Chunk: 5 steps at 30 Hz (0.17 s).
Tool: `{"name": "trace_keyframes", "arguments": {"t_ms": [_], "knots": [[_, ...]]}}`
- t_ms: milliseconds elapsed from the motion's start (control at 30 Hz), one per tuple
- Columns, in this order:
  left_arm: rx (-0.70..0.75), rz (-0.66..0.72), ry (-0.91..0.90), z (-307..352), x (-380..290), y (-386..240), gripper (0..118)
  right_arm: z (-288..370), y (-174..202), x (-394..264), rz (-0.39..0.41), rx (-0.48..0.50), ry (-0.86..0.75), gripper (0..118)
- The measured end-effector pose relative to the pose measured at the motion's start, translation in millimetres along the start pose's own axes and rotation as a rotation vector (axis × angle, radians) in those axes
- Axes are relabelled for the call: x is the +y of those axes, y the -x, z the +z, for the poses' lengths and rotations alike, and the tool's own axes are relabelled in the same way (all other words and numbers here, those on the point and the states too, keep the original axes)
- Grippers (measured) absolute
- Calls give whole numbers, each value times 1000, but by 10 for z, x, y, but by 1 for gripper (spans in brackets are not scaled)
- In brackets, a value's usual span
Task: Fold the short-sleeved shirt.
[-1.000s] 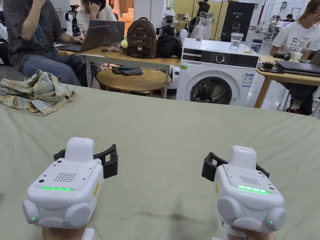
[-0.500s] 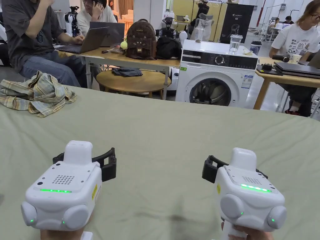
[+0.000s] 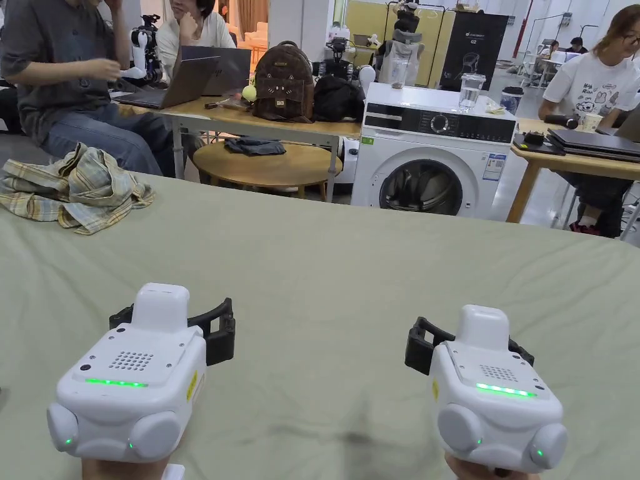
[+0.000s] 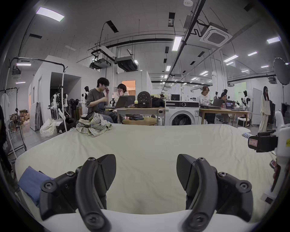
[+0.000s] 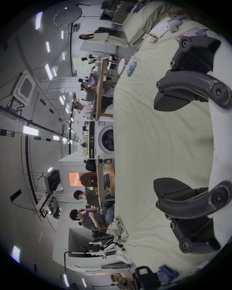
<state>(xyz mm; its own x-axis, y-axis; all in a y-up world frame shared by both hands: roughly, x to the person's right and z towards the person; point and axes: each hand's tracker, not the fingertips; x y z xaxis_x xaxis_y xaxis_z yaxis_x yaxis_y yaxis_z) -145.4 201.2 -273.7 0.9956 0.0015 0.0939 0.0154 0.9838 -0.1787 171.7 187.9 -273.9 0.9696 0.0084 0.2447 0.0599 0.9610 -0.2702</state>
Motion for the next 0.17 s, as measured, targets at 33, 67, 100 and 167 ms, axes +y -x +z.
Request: {"name": "trace_keyframes", "arguments": {"t_ms": [33,67,100,167], "knots": [[-1,-1,0,2,1,1,80,11,-14,-1,-5,12,-9,89],[0,-3,-2,4,1,2,80,-31,-53,-19,-25,56,-21,89],[1,-5,-4,2,-1,4,80,-47,-81,-25,-37,83,-18,89],[3,-8,-9,0,-7,9,80,-50,-104,-26,-77,89,-31,89]]}}
